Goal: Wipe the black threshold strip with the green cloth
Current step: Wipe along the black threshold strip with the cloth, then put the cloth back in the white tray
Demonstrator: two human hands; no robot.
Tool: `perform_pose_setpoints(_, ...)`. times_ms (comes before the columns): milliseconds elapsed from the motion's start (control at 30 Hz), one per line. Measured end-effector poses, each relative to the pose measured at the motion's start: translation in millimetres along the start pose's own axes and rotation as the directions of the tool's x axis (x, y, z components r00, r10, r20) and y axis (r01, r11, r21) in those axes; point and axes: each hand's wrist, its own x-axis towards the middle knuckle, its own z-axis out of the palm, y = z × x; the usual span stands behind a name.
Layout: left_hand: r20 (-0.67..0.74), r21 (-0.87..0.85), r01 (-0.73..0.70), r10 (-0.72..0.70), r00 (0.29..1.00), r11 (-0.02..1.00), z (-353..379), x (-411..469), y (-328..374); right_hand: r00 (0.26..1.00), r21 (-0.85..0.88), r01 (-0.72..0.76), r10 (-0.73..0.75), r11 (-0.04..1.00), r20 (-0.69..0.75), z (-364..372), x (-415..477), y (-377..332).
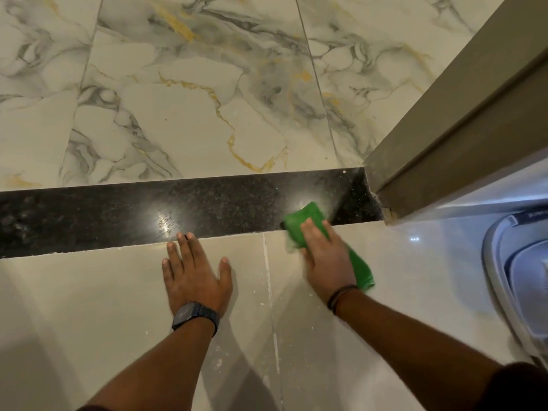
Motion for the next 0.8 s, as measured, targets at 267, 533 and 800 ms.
perform_pose_setpoints(267, 0.158, -0.038, -0.195, 0.199, 0.967, 0.98, -16.1, -21.3, -15.2, 0.78, 0.056, 0.58, -0.573, 0.813, 0.251, -8.9, -117.2, -16.0)
perform_pose_setpoints(533, 0.175, -0.205, -0.186, 0.223, 0.959, 0.961, -134.0, -74.5, 8.4, 0.859, 0.512, -0.462, 0.223, 0.724, 0.461, -106.0, -109.8, -81.8)
perform_pose_setpoints(800, 0.149, -0.32, -0.46, 0.523, 0.839, 0.828, -280.2, -139.5, 169.7, 0.754, 0.692, -0.379, 0.638, 0.614, -0.154, -376.9, -125.0, -72.1)
